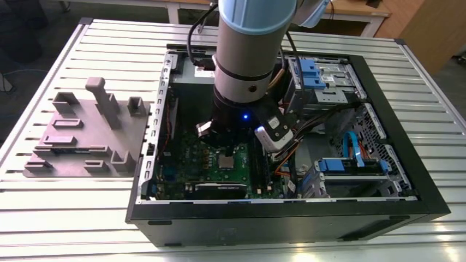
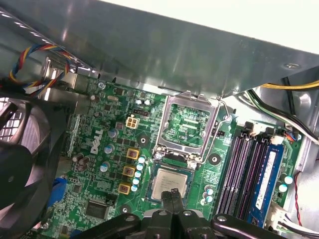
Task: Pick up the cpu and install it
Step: 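Close the cpu cover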
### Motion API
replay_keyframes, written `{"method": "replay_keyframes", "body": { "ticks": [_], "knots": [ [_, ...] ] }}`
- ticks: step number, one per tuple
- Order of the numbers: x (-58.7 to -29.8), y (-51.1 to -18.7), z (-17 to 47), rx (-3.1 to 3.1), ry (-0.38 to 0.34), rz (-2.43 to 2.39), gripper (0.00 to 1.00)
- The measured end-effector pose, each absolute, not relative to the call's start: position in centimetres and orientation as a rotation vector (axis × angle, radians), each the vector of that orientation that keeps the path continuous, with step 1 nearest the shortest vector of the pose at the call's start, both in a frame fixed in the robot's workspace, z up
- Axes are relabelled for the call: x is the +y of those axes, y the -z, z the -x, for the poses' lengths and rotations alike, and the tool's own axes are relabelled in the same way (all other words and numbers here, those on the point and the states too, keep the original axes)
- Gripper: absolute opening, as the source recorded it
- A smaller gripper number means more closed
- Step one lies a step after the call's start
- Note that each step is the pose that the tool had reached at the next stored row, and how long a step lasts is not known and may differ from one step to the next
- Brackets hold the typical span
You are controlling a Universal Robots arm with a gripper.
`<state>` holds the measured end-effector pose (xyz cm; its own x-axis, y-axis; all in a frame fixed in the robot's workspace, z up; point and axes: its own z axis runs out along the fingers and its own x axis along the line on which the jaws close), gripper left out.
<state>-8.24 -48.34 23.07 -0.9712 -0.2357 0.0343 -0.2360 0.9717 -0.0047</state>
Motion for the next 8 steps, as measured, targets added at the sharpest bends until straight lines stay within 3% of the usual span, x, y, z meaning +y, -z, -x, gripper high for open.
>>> {"method": "replay_keyframes", "body": {
  "ticks": [8],
  "knots": [
    [-48.34, -23.05, 8.29, -3.075, -0.015, -0.456, 0.11]
  ]
}}
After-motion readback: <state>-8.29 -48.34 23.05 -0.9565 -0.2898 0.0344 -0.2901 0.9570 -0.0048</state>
